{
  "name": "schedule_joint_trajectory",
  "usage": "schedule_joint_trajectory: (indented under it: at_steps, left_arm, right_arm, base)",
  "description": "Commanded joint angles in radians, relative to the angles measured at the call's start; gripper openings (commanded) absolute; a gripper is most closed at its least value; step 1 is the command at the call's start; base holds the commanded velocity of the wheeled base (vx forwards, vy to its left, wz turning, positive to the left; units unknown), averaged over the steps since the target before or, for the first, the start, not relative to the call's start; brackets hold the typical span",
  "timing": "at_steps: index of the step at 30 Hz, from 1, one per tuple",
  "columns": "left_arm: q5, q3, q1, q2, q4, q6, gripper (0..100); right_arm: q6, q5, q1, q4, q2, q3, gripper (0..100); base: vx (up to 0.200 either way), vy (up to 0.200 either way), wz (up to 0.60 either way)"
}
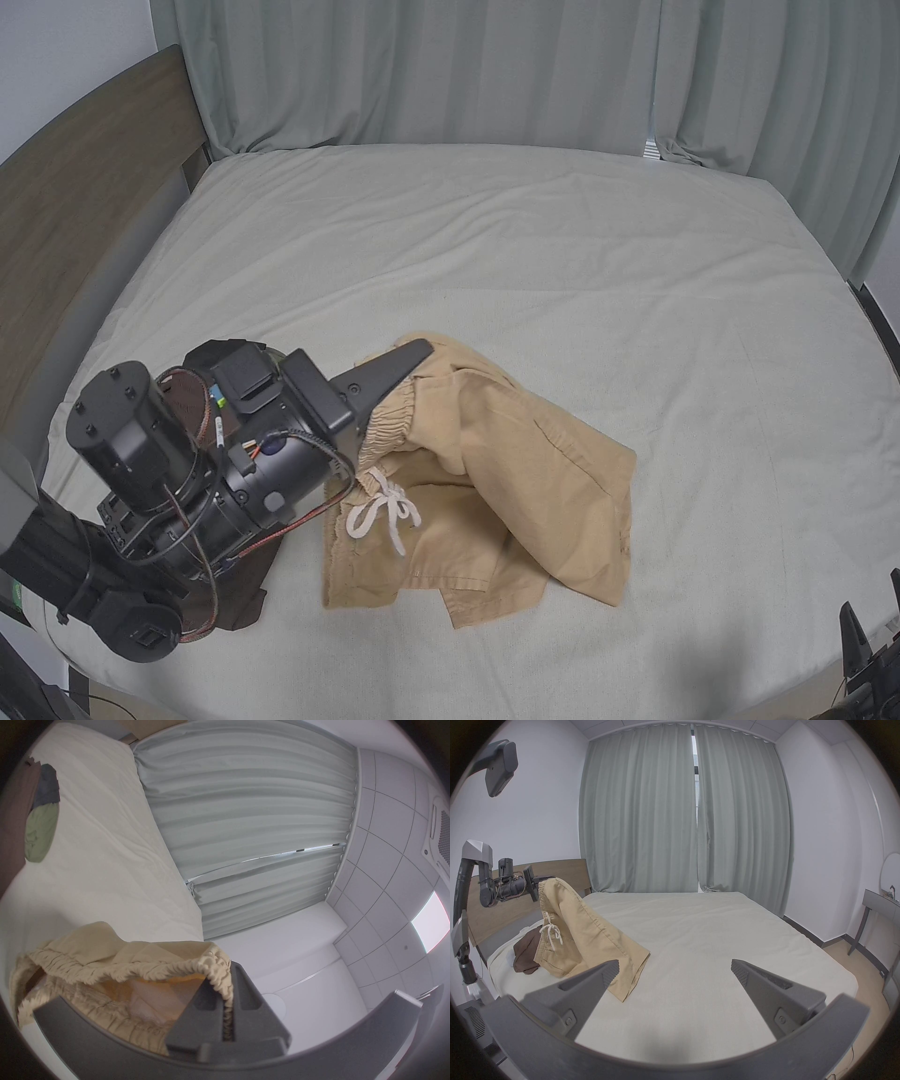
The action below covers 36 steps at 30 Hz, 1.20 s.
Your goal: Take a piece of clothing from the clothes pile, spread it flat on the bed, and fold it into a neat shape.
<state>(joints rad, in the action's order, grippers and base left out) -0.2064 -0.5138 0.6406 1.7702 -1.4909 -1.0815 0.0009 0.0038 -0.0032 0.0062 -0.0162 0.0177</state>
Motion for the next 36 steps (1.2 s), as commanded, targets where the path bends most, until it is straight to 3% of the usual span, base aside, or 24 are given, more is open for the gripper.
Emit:
schedule_joint_trajectory:
  at_steps: [1,6,21,36]
  left_arm:
    - [-0.01,0.057,-0.05,0.014,-0.023,0.018,0]
    - [-0.061,0.144,-0.124,0.037,-0.054,0.172,0]
    - [-0.108,0.175,-0.222,0.106,-0.054,0.365,0]
    - [-0.139,0.15,-0.343,0.158,-0.054,0.417,0]
  right_arm:
    - [-0.001,0.001,0.0,0.0,0.012,-0.016,100]
    - [-0.002,0.001,0.0,0.0,0.012,-0.016,100]
    - [-0.009,0.002,0.002,-0.002,0.015,-0.016,100]
    - [-0.009,0.004,0.0,-0.002,0.015,-0.016,100]
  base:
    - [0.0,0.0,0.0]
    - [0.0,0.0,0.0]
    - [0.0,0.0,0.0]
    - [0.0,0.0,0.0]
